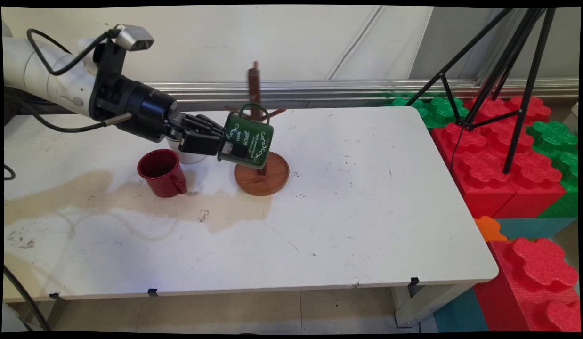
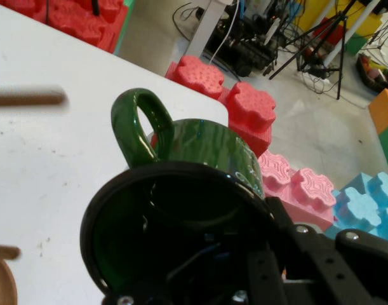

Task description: Place the picked object on the table

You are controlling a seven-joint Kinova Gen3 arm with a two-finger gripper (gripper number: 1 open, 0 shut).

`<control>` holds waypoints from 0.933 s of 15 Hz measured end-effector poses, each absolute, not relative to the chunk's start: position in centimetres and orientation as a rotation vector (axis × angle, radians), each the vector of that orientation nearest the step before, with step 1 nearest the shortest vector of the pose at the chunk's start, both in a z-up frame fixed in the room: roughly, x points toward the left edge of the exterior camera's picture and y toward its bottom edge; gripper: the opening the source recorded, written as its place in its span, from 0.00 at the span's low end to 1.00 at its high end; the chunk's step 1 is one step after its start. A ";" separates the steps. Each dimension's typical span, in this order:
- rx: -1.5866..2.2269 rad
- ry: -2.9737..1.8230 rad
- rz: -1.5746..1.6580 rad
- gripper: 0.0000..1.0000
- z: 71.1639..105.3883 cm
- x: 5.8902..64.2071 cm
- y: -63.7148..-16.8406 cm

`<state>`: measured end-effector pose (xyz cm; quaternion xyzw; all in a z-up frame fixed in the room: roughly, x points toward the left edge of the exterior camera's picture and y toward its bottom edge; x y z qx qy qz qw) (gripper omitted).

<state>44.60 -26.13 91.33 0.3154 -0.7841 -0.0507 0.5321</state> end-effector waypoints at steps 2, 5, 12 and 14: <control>0.743 -1.869 -0.122 0.00 91.6 44.4 -26.2; 0.733 -1.870 -0.124 0.00 92.0 44.3 -26.1; 0.716 -1.941 -0.115 0.00 92.2 44.9 -25.3; 0.711 -1.973 -0.107 0.00 92.1 45.3 -25.0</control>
